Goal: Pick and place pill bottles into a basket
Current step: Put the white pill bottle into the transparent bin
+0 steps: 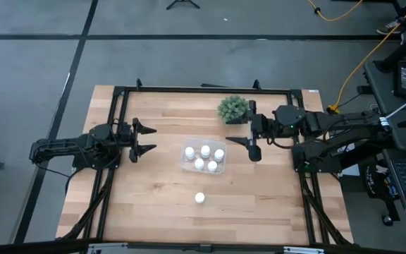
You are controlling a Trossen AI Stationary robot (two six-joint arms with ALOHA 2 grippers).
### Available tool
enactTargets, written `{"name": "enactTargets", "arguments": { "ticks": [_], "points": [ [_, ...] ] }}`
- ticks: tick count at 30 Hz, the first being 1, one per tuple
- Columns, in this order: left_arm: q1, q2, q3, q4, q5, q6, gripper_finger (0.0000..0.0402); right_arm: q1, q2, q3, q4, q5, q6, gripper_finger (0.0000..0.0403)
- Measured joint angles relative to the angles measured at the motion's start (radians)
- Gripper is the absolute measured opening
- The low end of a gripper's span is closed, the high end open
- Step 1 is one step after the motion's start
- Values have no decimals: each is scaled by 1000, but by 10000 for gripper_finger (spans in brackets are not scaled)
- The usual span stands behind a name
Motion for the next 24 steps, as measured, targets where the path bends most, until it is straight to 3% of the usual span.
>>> {"name": "enactTargets", "arguments": {
  "ticks": [6, 11, 17, 21, 24],
  "points": [
    [0, 0, 0, 0, -1, 0, 327, 6, 24, 2, -22, -16, 84, 246],
    [0, 0, 0, -1, -1, 0, 328, 89, 142, 48, -50, -59, 128, 246],
    [0, 0, 0, -1, -2, 0, 328, 170, 410, 375, -365, -22, 155, 246],
    [0, 0, 0, -1, -2, 0, 328, 182, 597, 624, -624, -26, 162, 246],
    [0, 0, 0, -1, -3, 0, 327, 181, 702, 746, -721, -28, 243, 246]
  ]
}}
